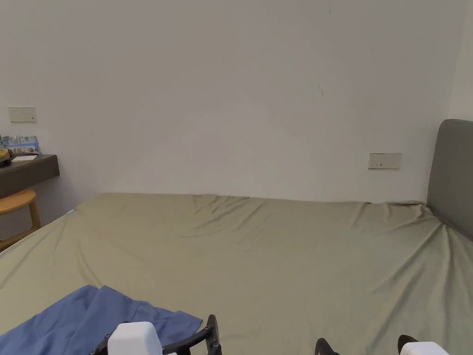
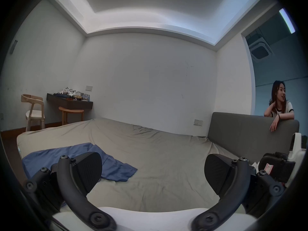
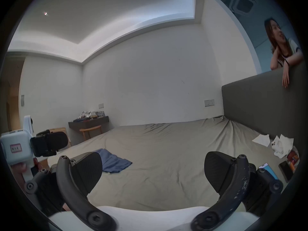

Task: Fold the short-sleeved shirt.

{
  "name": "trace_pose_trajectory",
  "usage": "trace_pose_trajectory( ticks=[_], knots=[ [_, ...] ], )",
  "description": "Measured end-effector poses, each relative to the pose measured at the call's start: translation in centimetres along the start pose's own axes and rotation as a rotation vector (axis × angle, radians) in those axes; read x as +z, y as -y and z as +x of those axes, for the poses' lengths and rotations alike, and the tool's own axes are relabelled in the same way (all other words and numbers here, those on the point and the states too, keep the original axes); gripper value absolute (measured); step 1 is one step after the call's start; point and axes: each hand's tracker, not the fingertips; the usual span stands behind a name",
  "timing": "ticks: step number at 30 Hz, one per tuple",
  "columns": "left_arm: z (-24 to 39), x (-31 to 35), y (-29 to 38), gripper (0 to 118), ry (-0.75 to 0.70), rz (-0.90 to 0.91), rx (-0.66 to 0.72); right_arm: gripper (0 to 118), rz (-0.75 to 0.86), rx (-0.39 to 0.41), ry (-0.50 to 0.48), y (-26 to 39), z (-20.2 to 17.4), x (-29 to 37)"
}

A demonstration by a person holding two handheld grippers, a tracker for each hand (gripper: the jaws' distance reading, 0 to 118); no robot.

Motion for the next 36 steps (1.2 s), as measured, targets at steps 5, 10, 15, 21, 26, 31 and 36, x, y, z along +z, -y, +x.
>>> trace_pose_trajectory(
  ticks=[5, 10, 15, 21, 26, 31, 36],
  knots=[
    [0.5, -0.8, 0.6, 118, 0.025, 0.001, -0.03, 118, -0.009, 0.047, 0.039, 0.2, 0.3, 0.0],
    [1.2, -1.4, 0.7, 118, 0.044, -0.014, -0.053, 118, -0.01, -0.026, 0.058, 0.0, 1.2, -0.3],
    [1.5, -1.9, 0.4, 118, -0.003, 0.02, -0.123, 118, 0.007, 0.0, 0.086, -0.3, 1.7, -0.7],
    [1.4, -2.2, 0.0, 118, 0.004, 0.014, -0.124, 118, 0.03, 0.012, 0.095, -0.9, 2.3, -1.1],
    [1.0, -2.6, 0.0, 118, -0.003, 0.002, -0.096, 118, 0.029, 0.004, 0.098, -0.9, 2.3, -1.1],
    [1.1, -2.5, -0.1, 118, -0.009, 0.003, -0.093, 118, 0.019, 0.01, 0.101, -1.2, 0.1, -0.7],
    [1.1, -2.3, -0.1, 118, -0.009, 0.008, -0.096, 118, 0.014, 0.013, 0.1, -1.0, 0.1, -0.7]
  ],
)
